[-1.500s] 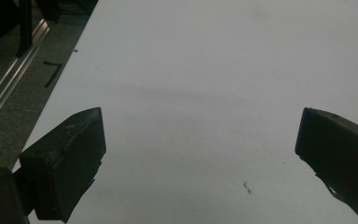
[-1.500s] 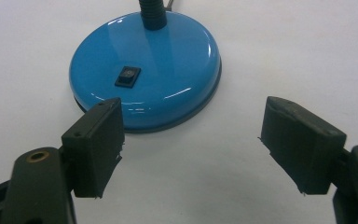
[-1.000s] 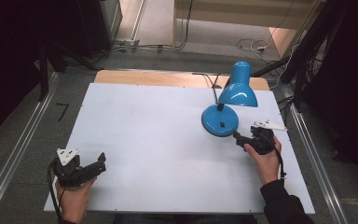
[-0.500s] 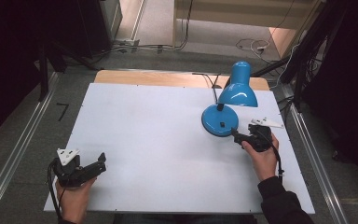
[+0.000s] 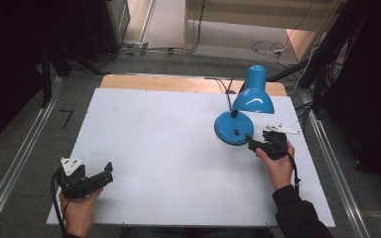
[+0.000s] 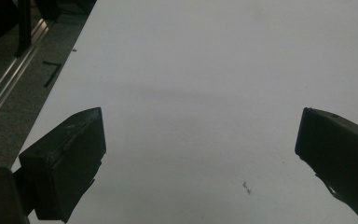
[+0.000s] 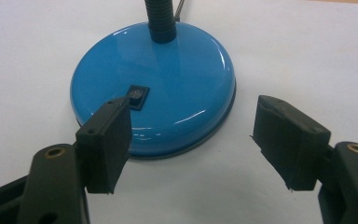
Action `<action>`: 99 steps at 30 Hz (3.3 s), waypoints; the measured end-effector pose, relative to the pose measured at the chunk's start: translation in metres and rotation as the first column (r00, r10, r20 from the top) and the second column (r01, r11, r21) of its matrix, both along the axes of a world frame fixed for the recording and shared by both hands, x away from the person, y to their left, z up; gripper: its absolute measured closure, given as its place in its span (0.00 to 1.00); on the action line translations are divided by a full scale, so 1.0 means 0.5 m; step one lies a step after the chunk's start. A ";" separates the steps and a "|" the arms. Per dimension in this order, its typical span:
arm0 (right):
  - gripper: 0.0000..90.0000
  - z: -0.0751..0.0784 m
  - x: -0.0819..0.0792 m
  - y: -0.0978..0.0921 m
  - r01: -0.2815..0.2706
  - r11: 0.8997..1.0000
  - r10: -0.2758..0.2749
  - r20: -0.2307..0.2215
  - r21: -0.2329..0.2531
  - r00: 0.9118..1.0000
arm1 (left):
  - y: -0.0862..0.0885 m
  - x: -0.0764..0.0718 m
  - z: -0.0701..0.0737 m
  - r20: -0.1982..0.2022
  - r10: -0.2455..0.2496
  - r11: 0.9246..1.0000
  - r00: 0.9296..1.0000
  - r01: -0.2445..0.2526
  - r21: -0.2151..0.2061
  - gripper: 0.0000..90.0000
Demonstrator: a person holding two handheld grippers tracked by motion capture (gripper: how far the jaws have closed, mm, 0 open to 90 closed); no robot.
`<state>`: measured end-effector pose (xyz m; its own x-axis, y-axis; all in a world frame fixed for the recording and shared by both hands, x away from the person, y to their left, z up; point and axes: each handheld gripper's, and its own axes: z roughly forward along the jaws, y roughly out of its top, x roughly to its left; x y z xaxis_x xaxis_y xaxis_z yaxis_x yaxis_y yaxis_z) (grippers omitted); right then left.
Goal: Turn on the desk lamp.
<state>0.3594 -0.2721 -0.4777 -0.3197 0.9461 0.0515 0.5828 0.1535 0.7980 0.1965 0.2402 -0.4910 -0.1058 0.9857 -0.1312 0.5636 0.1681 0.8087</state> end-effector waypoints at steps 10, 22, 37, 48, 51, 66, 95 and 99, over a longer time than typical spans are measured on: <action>0.47 -0.002 0.005 0.019 -0.021 0.999 0.021 0.014 -0.024 1.000 | 0.000 0.000 0.000 0.000 -0.001 1.000 1.000 0.001 -0.002 0.03; 0.80 -0.008 0.017 0.022 0.007 1.000 -0.007 0.027 -0.010 1.000 | 0.001 0.000 0.000 0.001 -0.001 1.000 1.000 0.001 0.000 0.04; 0.98 -0.016 0.030 0.047 -0.032 0.999 0.032 0.026 -0.009 0.999 | 0.001 0.000 0.000 0.002 -0.002 1.000 1.000 0.002 -0.001 0.04; 0.98 -0.024 0.044 0.067 -0.051 0.999 0.051 0.014 0.002 0.999 | 0.002 0.000 0.000 0.000 -0.003 1.000 1.000 0.003 -0.004 0.04; 0.98 -0.027 0.047 0.070 -0.055 0.998 0.055 0.013 0.007 0.998 | 0.001 0.000 -0.001 0.001 -0.004 1.000 1.000 0.004 -0.004 0.04; 0.98 -0.030 0.054 0.077 -0.057 0.998 0.057 0.013 0.005 0.998 | 0.001 0.001 -0.001 0.001 -0.003 1.000 1.000 0.003 -0.005 0.04; 0.98 -0.034 0.051 0.086 -0.069 0.998 0.069 0.018 -0.005 0.997 | 0.001 0.000 -0.001 -0.002 -0.006 1.000 1.000 0.006 -0.006 0.04; 0.98 -0.034 0.051 0.086 -0.068 0.998 0.068 0.018 -0.005 0.998 | 0.002 0.000 -0.001 -0.002 -0.006 1.000 1.000 0.006 -0.005 0.04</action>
